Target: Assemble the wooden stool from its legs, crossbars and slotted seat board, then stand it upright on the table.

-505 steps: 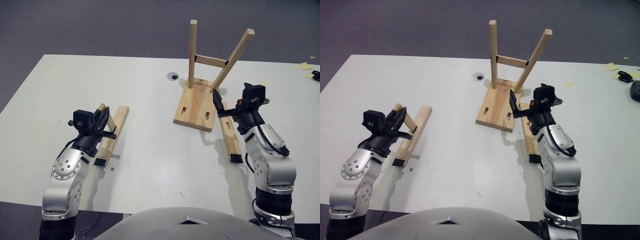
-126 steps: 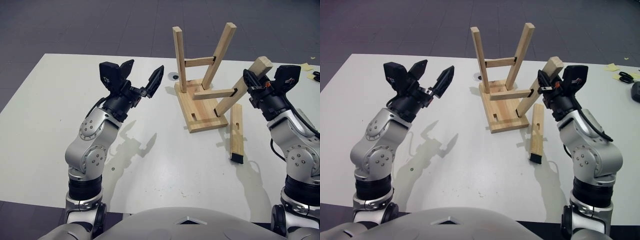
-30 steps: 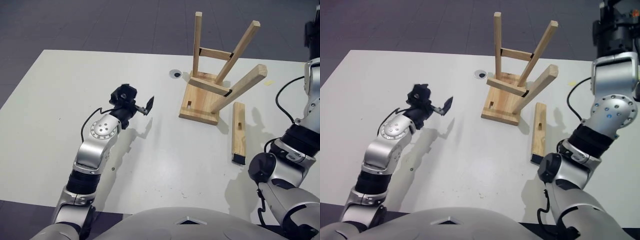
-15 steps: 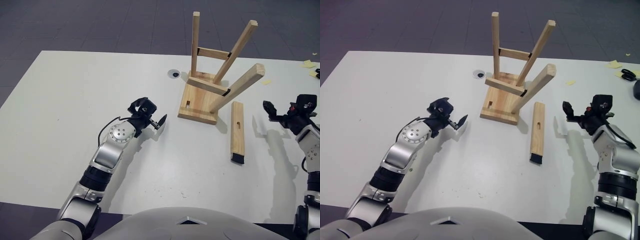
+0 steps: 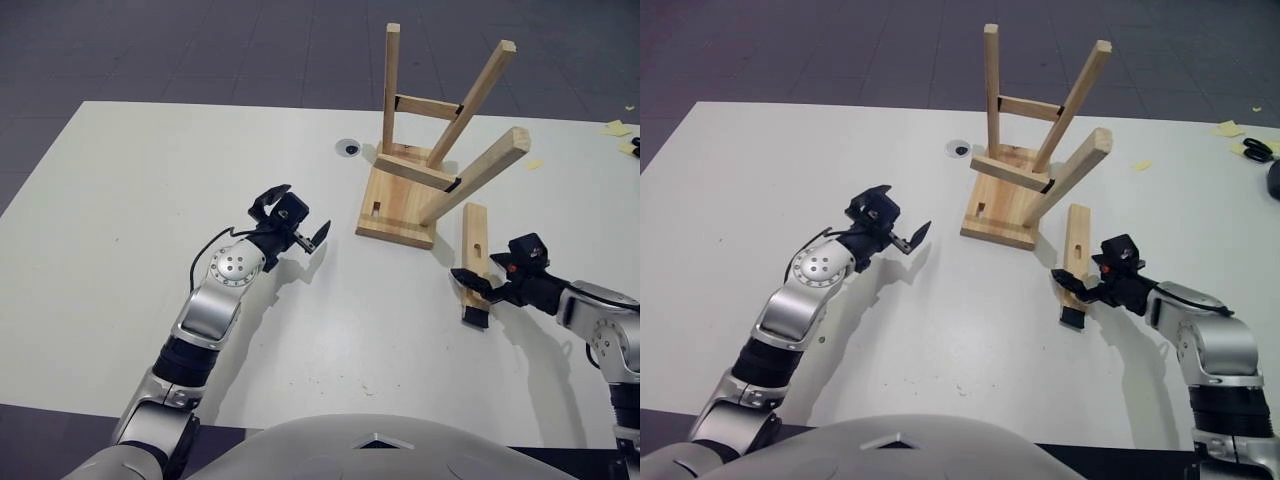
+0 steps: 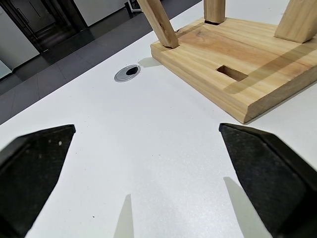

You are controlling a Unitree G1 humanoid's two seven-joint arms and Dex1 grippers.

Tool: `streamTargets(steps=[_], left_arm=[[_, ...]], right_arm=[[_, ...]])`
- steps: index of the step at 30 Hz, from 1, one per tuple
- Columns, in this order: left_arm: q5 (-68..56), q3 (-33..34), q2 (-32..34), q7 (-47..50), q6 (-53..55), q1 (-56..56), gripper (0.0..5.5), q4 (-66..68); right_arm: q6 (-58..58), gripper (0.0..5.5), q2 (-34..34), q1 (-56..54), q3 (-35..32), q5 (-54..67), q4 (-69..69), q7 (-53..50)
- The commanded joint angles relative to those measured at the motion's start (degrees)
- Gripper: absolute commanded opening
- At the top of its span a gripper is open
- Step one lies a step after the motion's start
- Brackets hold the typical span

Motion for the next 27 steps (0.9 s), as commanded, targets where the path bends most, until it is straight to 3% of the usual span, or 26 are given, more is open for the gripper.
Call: streamTargets(steps=[1,18,21,24,27], left_arm=[[1.24,-0.22,-0.29,-0.29,0.95,0.86,5.40,-1.05],[4.58,-1.00,-1.13,-0.76,0.71,0.34,5.40,-0.26],[4.47,-0.25,-1.49,-0.88,0.46,-0.08,5.40,-0.10],[-0.33,4.74,-4.13,-0.34,1.57,-1.35,5.40,-1.80],[-14.43,16.68,-10.25,1.06,6.47,-6.11,5.40,-6.60]], right_arm=[[1.38,5.05,-3.02,0.71,3.28,-4.74,-3.67,-1.10],[7.32,2.26,1.49,-5.07,2.27,-10.88,2.01,-9.83],[3.48,2.14,3.74,-9.21,1.54,-13.61,4.65,-13.95],[-5.78,2.13,6.78,-16.53,-0.82,-17.43,9.48,-20.42],[-16.99,2.13,7.91,-24.91,-3.61,-20.09,13.45,-25.42]])
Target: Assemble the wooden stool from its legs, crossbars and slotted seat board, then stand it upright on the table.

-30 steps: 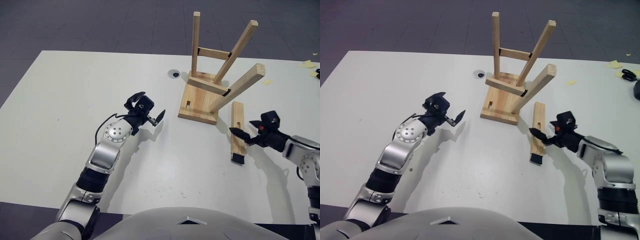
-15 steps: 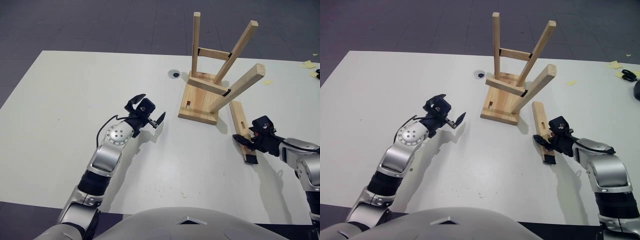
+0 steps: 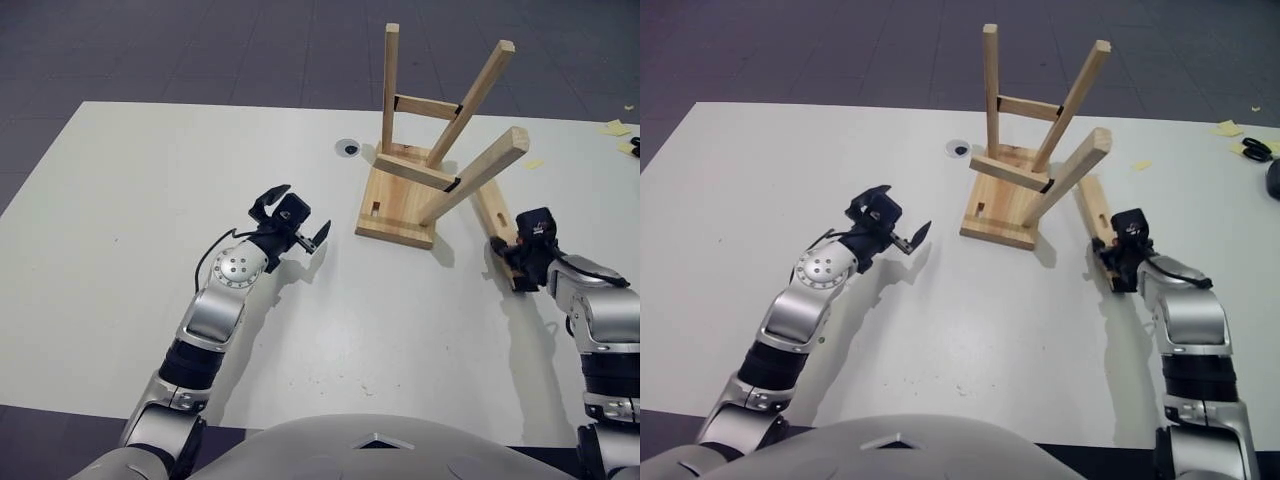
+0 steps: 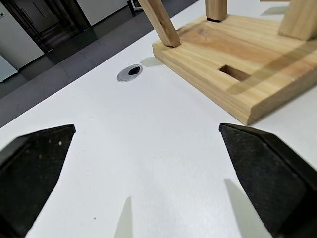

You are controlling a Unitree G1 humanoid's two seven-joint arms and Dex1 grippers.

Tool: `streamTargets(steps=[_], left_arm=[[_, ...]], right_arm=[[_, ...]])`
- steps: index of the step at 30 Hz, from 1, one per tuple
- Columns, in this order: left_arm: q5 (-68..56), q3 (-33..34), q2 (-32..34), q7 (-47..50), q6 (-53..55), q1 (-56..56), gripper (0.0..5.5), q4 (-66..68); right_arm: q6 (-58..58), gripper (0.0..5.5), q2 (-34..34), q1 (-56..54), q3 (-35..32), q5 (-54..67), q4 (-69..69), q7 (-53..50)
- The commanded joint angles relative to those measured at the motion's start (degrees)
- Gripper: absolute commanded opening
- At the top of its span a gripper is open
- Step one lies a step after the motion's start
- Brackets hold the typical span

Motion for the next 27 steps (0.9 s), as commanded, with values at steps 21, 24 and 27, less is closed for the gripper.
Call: streamTargets(steps=[21,24,27], left_arm=[[-79.69,24.88,-7.58,23.55,20.33,-29.90,5.40,-17.55],[-79.48,24.07,-6.98,24.16,19.23,-29.97,5.40,-18.13],[-78.67,23.33,-5.96,24.09,18.38,-30.54,5.40,-18.39]], right_arm=[[-39.44,2.13,6.24,-23.28,10.72,1.54,-22.92,13.33],[-38.48,2.12,6.36,-22.16,11.17,1.68,-23.35,14.48],[-38.50,2.12,5.11,-20.78,11.82,0.59,-23.57,16.76]])
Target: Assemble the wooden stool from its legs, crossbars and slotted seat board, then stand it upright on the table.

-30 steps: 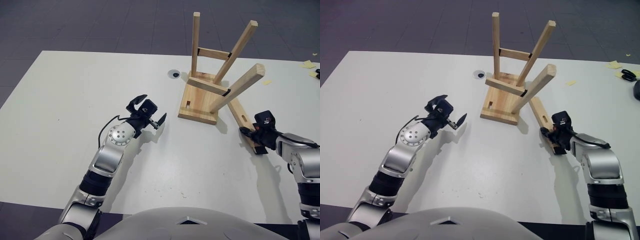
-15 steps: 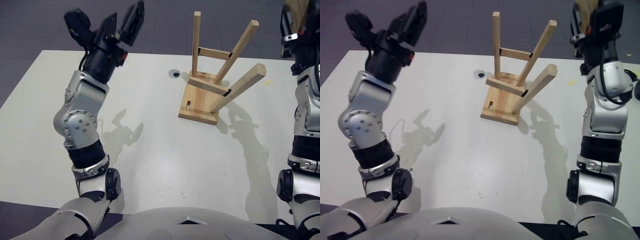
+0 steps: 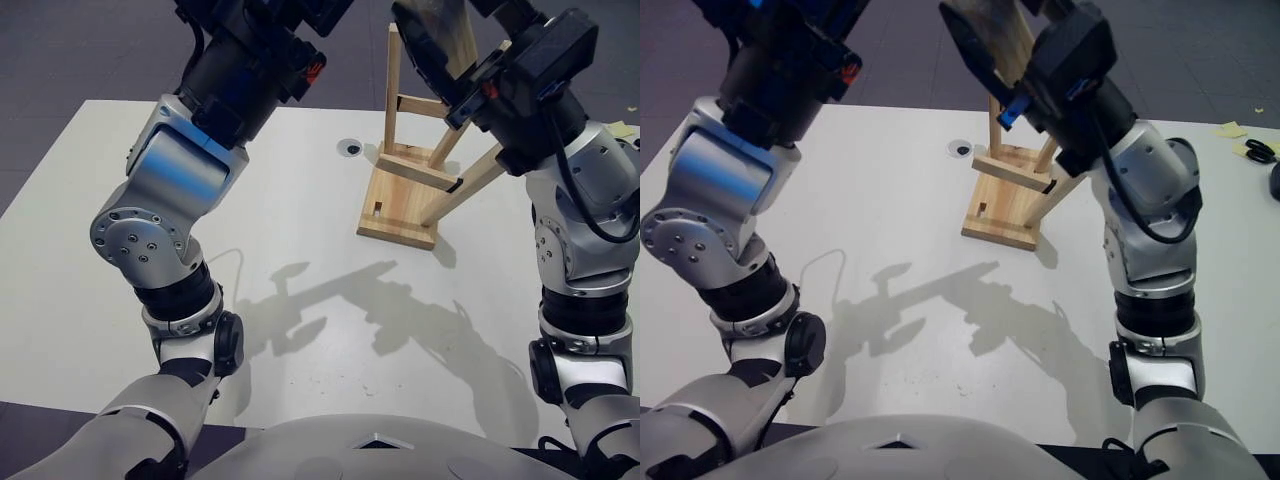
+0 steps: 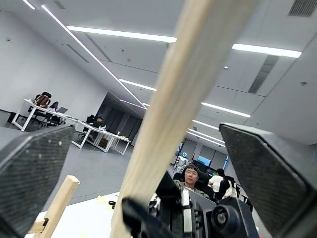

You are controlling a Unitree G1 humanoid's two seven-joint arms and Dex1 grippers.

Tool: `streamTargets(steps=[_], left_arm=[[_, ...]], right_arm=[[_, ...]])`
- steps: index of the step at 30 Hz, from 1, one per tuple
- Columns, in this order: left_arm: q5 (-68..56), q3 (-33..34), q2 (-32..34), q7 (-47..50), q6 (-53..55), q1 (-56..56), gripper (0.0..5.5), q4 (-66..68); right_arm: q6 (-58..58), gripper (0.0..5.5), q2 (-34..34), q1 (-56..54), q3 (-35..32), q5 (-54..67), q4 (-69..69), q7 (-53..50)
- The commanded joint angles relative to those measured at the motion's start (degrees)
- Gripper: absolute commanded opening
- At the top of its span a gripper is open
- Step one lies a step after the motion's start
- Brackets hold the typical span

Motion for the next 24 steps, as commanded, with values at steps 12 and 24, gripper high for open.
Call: streamTargets(steps=[12,24], left_arm=[[8.00,-2.48,6.90,-1.52,-4.50,-0.98,4.21,-1.68],[8.65,-3.21,7.48,-3.62,-5.10,0.01,2.04,-2.64]], right_arm=[[-0.77,2.12,-1.07,2.12,-0.65,-3.30,-0.12,4.29],[0.51,2.12,0.11,1.63,-0.06,-3.54,-0.84,4.06]])
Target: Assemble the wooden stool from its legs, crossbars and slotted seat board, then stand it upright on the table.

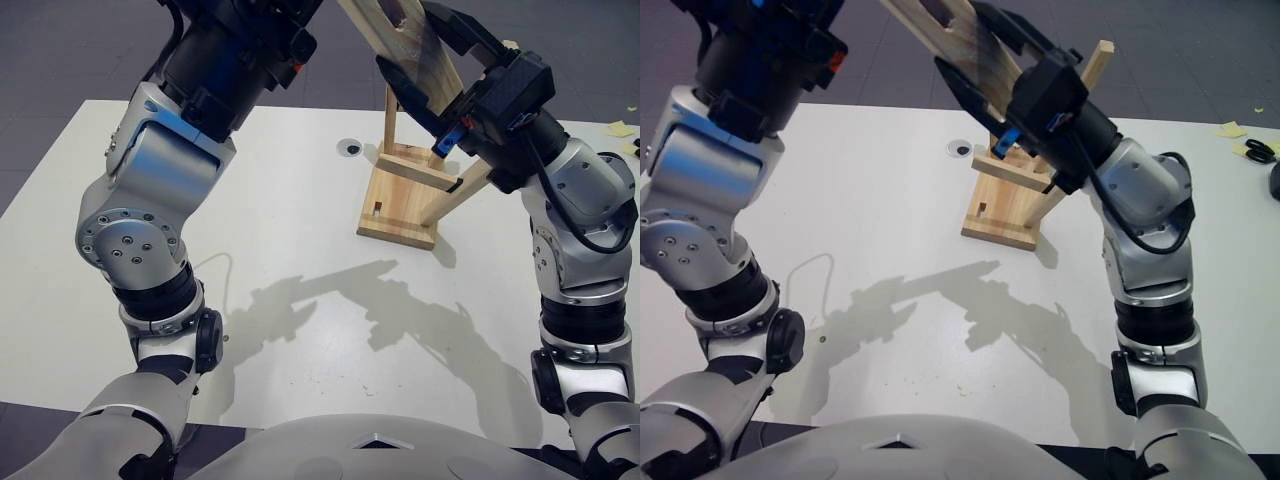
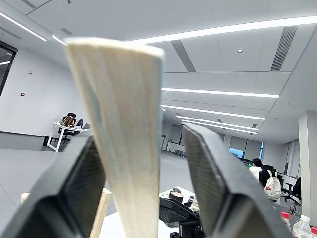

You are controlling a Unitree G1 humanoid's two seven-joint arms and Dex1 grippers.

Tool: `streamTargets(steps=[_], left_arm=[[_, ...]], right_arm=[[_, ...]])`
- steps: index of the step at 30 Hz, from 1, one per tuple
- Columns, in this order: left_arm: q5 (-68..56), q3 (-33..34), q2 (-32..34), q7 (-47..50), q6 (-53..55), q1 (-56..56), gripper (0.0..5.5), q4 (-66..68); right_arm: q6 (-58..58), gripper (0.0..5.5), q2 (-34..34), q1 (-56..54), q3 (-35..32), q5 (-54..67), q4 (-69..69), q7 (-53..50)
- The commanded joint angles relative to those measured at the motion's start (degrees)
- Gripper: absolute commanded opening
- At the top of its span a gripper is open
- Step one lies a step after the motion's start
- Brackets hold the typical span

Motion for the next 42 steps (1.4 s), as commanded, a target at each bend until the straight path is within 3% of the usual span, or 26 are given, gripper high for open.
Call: streamTargets(steps=[1,6,11,12,18,23,27,31,34,38,42], left_arm=[[0.31,-0.18,0.79,-0.48,-0.36,0.64,1.85,-0.39],[2.38,-0.61,1.26,-0.40,-0.74,1.22,1.04,-0.25],[7.01,-1.19,2.16,-1.41,-2.31,0.74,1.04,-0.03],[8.40,-1.23,2.14,-1.29,-2.91,0.45,1.04,0.35],[20.39,1.84,2.86,1.10,-9.63,-2.88,1.04,5.01],[37.98,-1.07,11.76,-2.77,-12.72,-0.17,1.04,9.66],[40.65,-0.24,13.66,-6.70,-12.39,2.42,1.04,11.45],[40.38,1.43,15.01,-10.29,-10.89,4.16,1.04,12.23],[39.59,2.37,15.28,-12.09,-9.31,4.77,1.04,12.20],[39.52,1.60,14.72,-14.75,-8.34,4.34,1.04,13.63],[39.67,1.35,14.36,-16.54,-7.76,3.28,1.04,15.01]], right_arm=[[0.67,2.12,0.32,-0.54,-0.24,-0.36,-0.89,0.05],[1.10,2.12,0.67,-0.28,0.05,-0.57,-1.21,-0.08],[2.51,2.11,0.99,0.25,0.56,-0.43,-1.65,0.13],[3.11,2.47,1.06,0.35,0.51,-0.33,-1.73,0.00],[7.02,3.34,3.78,-0.59,-3.47,1.51,-0.16,-4.88],[11.85,4.19,8.26,-6.76,-14.41,4.88,5.46,-17.66],[12.69,4.82,3.55,-3.61,-21.88,1.48,10.10,-21.90],[11.39,5.39,0.58,7.81,-26.24,-5.83,14.88,-25.34],[13.06,5.40,2.71,13.99,-25.58,-5.36,14.81,-24.52],[18.34,5.40,6.09,20.19,-17.00,-0.97,7.81,-18.00],[20.83,5.40,5.08,25.43,-12.44,1.61,1.62,-11.92]])
